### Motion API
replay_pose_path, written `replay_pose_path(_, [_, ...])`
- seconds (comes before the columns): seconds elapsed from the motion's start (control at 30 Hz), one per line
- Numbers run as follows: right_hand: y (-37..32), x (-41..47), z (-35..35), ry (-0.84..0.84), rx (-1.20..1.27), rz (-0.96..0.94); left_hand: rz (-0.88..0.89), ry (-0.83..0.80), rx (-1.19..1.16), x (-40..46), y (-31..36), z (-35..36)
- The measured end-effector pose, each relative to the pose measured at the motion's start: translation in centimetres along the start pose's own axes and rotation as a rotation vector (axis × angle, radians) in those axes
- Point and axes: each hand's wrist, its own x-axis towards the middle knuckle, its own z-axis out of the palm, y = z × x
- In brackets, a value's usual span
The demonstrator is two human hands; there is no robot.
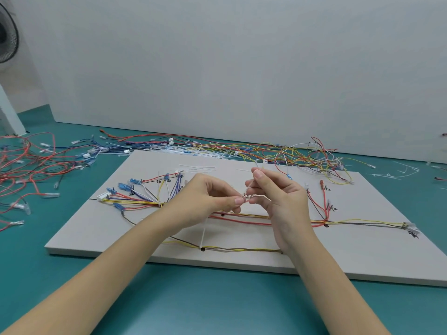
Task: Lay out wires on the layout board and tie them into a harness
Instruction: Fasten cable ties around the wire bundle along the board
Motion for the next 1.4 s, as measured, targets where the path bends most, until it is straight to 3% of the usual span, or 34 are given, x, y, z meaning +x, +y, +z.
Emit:
replay_pose_path(0.33, [-0.1, 0.1, -0.1, 0.068, 0.008, 0.058, -0.054, -0.076, 0.084, 0.2, -0.4, -0.5])
replay_pose_path(0.57, [0.3, -0.1, 0.0, -0.039, -0.099, 0.065, -0.039, -0.046, 0.085, 0.3, -0.5, -0.8])
replay_pose_path(0.73, [1.2, -0.4, 0.4, -0.149, -0.285, 0.014, -0.010, 0.005, 0.348, 0.5, -1.3, -1.8])
replay_pose_path(0.83, [1.6, -0.2, 0.4, -0.101, -0.347, -0.023, -0.031, 0.073, 0.567, 0.5, -1.7, -2.6])
replay_pose_path(0.97, [1.9, -0.1, 0.2, -0.050, -0.430, -0.093, -0.027, -0.010, 0.815, 0.4, -2.3, -2.0])
replay_pose_path(1.2, [2.2, 0.1, 0.0, -0.081, -0.610, -0.180, 0.127, 0.087, 1.022, 0.1, -2.4, -1.1])
replay_pose_path(1.4, [2.6, -0.1, 0.2, -0.195, -0.767, -0.263, 0.135, 0.074, 1.220, 0.0, -2.3, -1.0])
